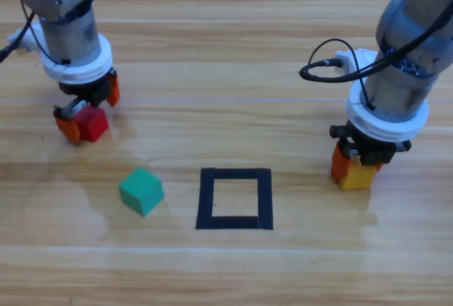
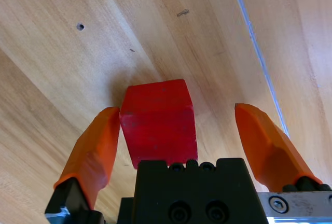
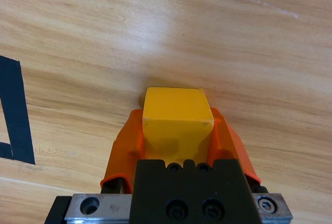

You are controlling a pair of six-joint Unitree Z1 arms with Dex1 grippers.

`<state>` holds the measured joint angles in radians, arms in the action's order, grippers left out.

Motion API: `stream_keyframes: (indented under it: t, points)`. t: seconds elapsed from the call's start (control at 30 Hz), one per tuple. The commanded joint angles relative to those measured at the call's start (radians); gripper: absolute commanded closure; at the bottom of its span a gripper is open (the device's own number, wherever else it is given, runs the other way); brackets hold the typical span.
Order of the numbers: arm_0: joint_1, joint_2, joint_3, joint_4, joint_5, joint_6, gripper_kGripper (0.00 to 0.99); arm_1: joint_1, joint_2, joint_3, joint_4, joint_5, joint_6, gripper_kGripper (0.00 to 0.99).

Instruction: Stack the blocks in the rectangular block: red at the bottom, yellow in the middle, green on top

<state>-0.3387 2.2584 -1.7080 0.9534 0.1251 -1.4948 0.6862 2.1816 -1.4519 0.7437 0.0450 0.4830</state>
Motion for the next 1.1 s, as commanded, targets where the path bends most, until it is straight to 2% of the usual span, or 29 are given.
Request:
stream_keyframes:
  t: [0.03, 0.13, 0.23, 0.4, 0.5, 0.53, 0.63, 0.87, 1.0, 1.1]
  points:
    - [-0.016, 0.067, 0.002, 0.002, 0.014, 0.004, 0.102, -0.027, -0.032, 0.090, -0.032, 0.016, -0.001, 0.814]
    - [-0.016, 0.070, 0.008, -0.001, 0.013, 0.008, 0.177, -0.022, -0.077, 0.110, -0.041, -0.001, -0.009, 0.814]
    - [-0.014, 0.056, 0.031, -0.016, 0.011, 0.033, 0.326, 0.006, -0.115, 0.122, -0.034, -0.051, -0.001, 0.814]
    - [-0.014, 0.032, 0.024, -0.016, 0.013, 0.159, 0.722, 0.055, -0.169, 0.120, -0.020, -0.103, 0.023, 0.815]
    - [-0.010, 0.007, -0.013, -0.015, 0.008, 0.340, 0.932, 0.070, -0.177, 0.117, -0.015, -0.108, 0.028, 0.815]
    - [-0.005, -0.002, -0.028, -0.015, -0.001, 0.403, 0.972, 0.073, -0.177, 0.113, -0.011, -0.111, 0.034, 0.814]
    - [0.020, -0.023, -0.062, -0.016, -0.101, 0.643, 0.981, 0.075, -0.186, 0.111, -0.006, -0.109, 0.052, 0.814]
    - [-0.008, -0.048, -0.163, -0.010, -0.260, 1.047, 0.990, 0.079, -0.198, 0.107, -0.004, -0.108, 0.062, 0.814]
    - [-0.054, -0.066, -0.180, 0.010, -0.280, 1.167, 0.990, 0.081, -0.200, 0.104, -0.004, -0.102, 0.062, 0.815]
    - [-0.123, -0.065, -0.234, 0.062, -0.249, 1.216, 0.990, 0.081, -0.200, 0.102, -0.004, -0.094, 0.066, 0.814]
